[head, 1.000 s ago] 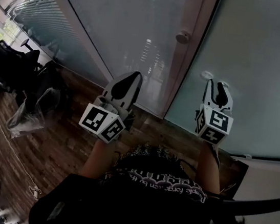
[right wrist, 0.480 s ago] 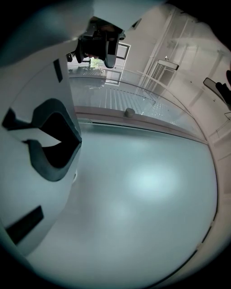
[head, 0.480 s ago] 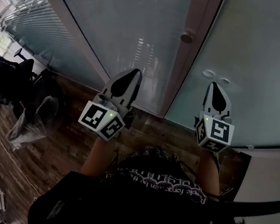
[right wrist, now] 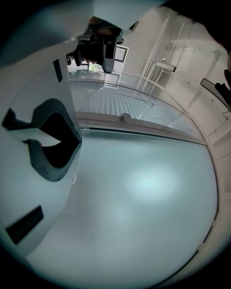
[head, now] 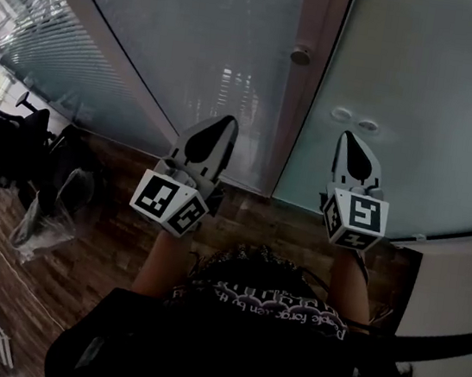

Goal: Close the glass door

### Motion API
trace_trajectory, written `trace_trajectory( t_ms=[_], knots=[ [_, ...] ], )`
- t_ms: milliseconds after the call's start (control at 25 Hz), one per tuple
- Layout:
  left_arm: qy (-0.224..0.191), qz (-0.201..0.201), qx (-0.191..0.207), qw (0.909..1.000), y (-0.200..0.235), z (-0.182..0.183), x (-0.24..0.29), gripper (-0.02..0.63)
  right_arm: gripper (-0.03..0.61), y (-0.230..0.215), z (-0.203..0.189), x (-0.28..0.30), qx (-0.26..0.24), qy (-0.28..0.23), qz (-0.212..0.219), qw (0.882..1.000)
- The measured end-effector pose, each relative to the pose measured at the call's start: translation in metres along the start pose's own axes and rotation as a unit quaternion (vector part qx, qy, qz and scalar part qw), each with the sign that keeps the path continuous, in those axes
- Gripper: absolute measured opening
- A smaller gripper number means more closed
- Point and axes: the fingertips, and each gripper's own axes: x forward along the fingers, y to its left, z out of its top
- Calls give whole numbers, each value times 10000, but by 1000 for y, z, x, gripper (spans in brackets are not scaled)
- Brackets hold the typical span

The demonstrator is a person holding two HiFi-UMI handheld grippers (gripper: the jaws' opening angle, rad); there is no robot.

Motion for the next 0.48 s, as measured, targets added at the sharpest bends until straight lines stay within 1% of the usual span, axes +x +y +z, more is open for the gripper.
trace_trajectory(
  t_ms=[200, 360, 480],
  knots=[
    [64, 15, 30, 10000, -1, -2, 0, 2, 3, -3, 4, 1, -89, 13, -42, 10000],
    [101, 27, 25, 9999, 0, -5, -1, 2, 3, -2, -1, 1, -100, 58, -25, 9999],
    [127, 29, 5, 9999, 1, -6, -1, 2, 3, -5, 0, 2, -109, 137, -116, 9998]
  ],
)
